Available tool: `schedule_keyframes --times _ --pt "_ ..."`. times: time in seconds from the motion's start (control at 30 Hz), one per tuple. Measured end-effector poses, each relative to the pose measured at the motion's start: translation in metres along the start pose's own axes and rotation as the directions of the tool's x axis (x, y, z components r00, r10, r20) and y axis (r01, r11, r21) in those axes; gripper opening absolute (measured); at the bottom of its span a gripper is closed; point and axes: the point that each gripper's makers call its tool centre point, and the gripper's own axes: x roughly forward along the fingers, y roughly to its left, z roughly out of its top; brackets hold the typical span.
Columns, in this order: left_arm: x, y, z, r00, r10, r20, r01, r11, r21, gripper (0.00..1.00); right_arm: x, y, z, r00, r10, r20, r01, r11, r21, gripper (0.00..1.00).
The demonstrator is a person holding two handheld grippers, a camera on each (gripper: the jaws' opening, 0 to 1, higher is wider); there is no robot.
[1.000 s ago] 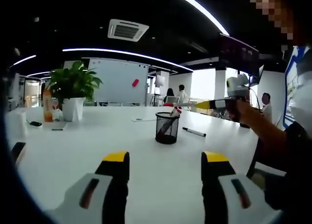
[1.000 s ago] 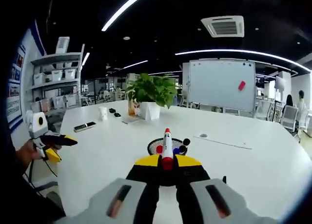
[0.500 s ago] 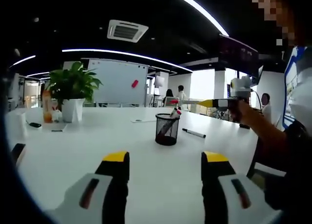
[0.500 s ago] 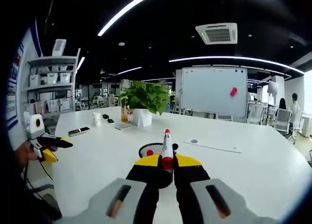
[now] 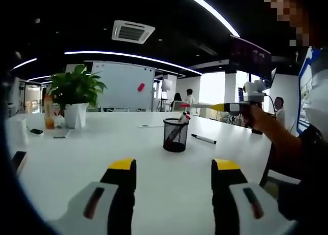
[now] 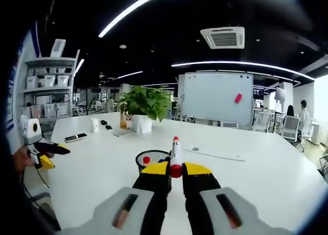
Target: Pick up the whiteboard markers from the pen holder and place them facing the whiteboard neatly
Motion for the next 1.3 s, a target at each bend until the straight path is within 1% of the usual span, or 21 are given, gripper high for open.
schedule_keyframes --times 0.23,0.37,0.7,0.93,1.1,1.3 --pt "0.001 -0.001 -0.002 1.0 0.0 -0.004 0.0 1.0 -0.002 0.6 -0.007 -0.013 -0.002 0.999 -0.036 0.002 0.036 0.999 0.008 0.13" --pt "0.002 -0.002 -0.003 1.0 -0.002 -0.006 0.002 1.0 -0.004 0.6 -0.01 -0.019 -0.004 0.998 -0.061 0.001 0.061 0.998 -0.003 0.13" --pt "0.0 -0.002 -0.005 1.0 0.001 -0.008 -0.002 1.0 -0.004 0.6 -0.016 -0.028 -0.004 0.996 -0.086 0.011 0.086 0.996 0.005 0.13" --pt "0.0 -0.002 -0.006 1.0 0.005 -0.01 -0.005 1.0 -0.006 0.6 -0.02 -0.036 -0.008 0.994 -0.113 0.008 0.113 0.994 0.011 0.13" --pt "0.0 -0.002 -0.007 1.0 0.002 -0.012 -0.002 1.0 -0.006 0.6 -0.024 -0.044 -0.013 0.988 -0.154 0.005 0.154 0.988 0.01 0.13" --pt "-0.001 -0.001 -0.008 1.0 0.002 -0.015 -0.002 1.0 -0.007 0.6 -0.027 -0.05 -0.018 0.983 -0.182 -0.002 0.182 0.983 0.017 0.13"
